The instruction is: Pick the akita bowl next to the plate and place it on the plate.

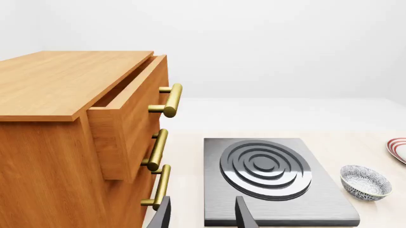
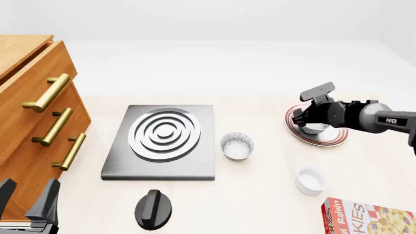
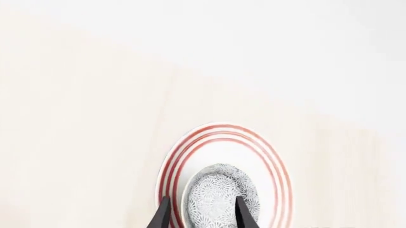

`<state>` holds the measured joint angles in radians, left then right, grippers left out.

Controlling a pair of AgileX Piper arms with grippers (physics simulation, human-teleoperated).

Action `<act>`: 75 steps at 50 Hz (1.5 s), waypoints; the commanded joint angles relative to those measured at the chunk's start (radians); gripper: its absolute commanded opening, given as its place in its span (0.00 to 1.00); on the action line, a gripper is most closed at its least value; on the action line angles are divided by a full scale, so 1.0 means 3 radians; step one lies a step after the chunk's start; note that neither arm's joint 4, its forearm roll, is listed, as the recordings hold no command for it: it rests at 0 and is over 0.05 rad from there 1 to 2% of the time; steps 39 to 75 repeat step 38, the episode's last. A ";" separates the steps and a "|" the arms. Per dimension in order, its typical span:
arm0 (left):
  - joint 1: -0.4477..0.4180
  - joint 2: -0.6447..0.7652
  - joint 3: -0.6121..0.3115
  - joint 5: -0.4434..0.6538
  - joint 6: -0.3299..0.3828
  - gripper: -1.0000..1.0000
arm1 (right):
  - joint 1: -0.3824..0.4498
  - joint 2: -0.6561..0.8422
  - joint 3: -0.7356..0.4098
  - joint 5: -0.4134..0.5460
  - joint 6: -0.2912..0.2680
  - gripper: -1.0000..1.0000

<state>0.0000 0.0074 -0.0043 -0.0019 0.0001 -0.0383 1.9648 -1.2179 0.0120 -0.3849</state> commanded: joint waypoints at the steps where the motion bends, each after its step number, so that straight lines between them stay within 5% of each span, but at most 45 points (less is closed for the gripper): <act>1: 0.0000 0.0000 0.0000 0.0000 0.0000 1.00 | 0.0048 -0.0511 0.0013 0.0239 -0.0053 1.00; 25: 0.0000 0.0000 0.0000 0.0000 0.0000 1.00 | 0.0296 -0.2155 0.0089 0.1113 -0.0490 1.00; 30: 0.0000 0.0000 0.0000 0.0000 0.0000 1.00 | 0.0449 -0.2517 -0.0025 0.1381 -0.0549 1.00; 37: 0.0000 0.0000 0.0000 0.0000 0.0000 1.00 | 0.0809 -0.2832 0.0121 0.1340 -0.0547 1.00; 75: 0.0000 0.0000 0.0000 0.0000 0.0000 1.00 | 0.0809 -0.2833 0.0122 0.1339 -0.0547 1.00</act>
